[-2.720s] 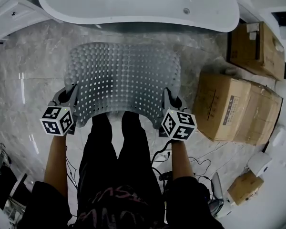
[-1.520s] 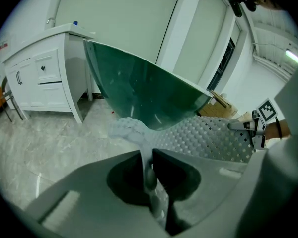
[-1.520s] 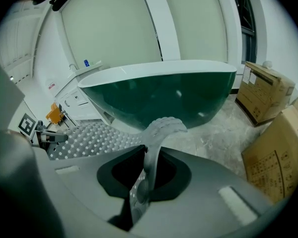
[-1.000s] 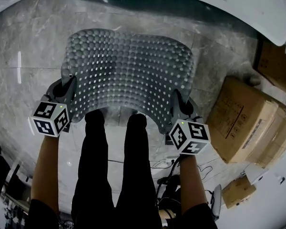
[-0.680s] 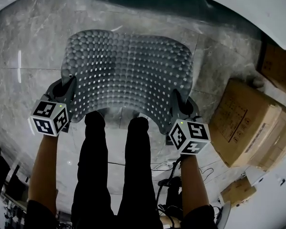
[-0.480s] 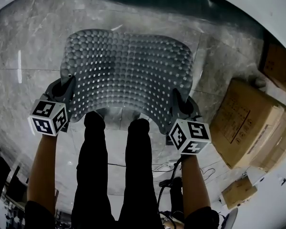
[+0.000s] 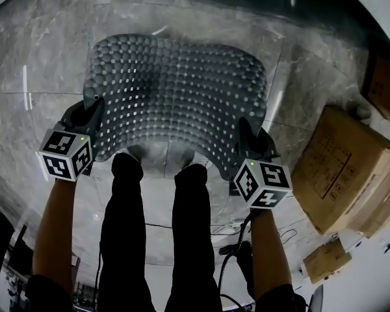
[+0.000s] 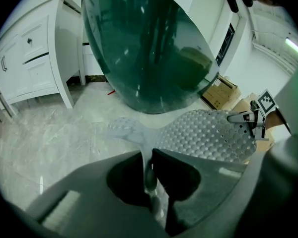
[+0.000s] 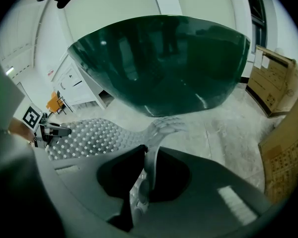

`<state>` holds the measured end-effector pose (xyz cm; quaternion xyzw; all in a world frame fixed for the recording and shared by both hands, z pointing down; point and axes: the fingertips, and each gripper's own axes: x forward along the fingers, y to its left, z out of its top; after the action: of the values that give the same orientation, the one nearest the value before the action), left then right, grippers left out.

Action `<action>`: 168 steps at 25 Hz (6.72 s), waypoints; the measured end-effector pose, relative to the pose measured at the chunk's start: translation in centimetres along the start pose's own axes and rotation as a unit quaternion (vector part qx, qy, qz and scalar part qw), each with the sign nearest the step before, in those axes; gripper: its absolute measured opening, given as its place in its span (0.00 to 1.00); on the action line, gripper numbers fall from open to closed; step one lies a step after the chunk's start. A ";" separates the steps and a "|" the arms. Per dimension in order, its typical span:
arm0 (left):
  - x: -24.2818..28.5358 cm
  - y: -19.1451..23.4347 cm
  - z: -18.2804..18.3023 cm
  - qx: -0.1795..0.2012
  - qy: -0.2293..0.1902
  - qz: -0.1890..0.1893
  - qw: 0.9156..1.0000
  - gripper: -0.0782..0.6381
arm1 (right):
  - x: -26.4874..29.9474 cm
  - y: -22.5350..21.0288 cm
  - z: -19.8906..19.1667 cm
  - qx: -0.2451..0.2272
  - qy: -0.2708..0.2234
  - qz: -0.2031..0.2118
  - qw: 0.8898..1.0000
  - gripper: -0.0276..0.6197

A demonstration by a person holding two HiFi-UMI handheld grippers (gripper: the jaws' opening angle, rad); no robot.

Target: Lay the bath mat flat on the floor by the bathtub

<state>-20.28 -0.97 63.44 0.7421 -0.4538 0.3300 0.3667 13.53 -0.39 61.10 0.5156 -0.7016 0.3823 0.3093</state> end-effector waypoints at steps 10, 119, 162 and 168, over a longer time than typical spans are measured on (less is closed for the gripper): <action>0.5 0.0 -0.2 0.011 0.011 -0.002 1.000 0.14 | 0.5 0.0 -0.6 -0.004 0.000 0.003 1.000 0.11; 14.3 18.7 -14.9 0.047 0.141 0.126 0.981 0.42 | 16.4 -17.0 -16.0 0.031 0.074 -0.151 0.985 0.37; 4.1 8.7 -7.5 -0.001 0.068 0.123 0.990 0.11 | 5.7 -8.3 -5.4 0.082 -0.020 -0.036 0.996 0.08; -0.4 5.4 -4.3 -0.012 0.045 0.123 0.991 0.11 | 0.3 -6.3 -2.5 0.077 -0.036 -0.032 0.996 0.08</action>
<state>-26.04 1.10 66.59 0.6608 -0.5288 0.4001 0.3517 19.65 0.51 64.02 0.5731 -0.6641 0.4066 0.2552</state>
